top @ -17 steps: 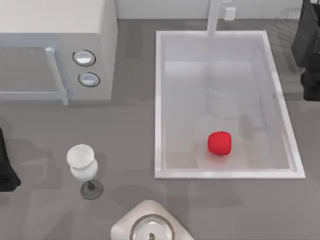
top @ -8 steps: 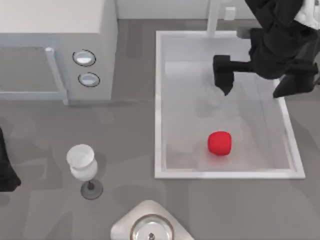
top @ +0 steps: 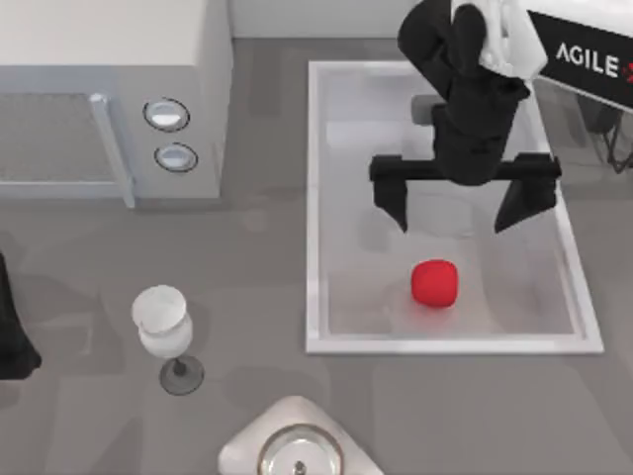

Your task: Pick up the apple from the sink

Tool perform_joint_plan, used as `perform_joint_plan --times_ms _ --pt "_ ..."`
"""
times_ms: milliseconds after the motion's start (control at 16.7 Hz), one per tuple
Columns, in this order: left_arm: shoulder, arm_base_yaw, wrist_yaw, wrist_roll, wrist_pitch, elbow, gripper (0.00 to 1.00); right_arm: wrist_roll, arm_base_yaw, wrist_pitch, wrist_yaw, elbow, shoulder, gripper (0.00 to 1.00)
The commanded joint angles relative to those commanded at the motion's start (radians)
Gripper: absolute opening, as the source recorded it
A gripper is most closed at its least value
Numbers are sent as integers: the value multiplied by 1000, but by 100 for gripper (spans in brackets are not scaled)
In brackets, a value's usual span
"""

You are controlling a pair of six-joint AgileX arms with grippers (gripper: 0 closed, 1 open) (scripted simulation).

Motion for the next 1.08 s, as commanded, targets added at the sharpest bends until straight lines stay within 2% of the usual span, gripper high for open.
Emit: perform_joint_plan --times_ms 420,840,1080 --pt "0 0 0 0 0 0 100 -1 -5 41 0 -25 21 100" --pt "0 0 0 0 0 0 100 2 -1 383 2 -171 195 100" --pt "0 0 0 0 0 0 100 4 1 456 3 -209 247 100"
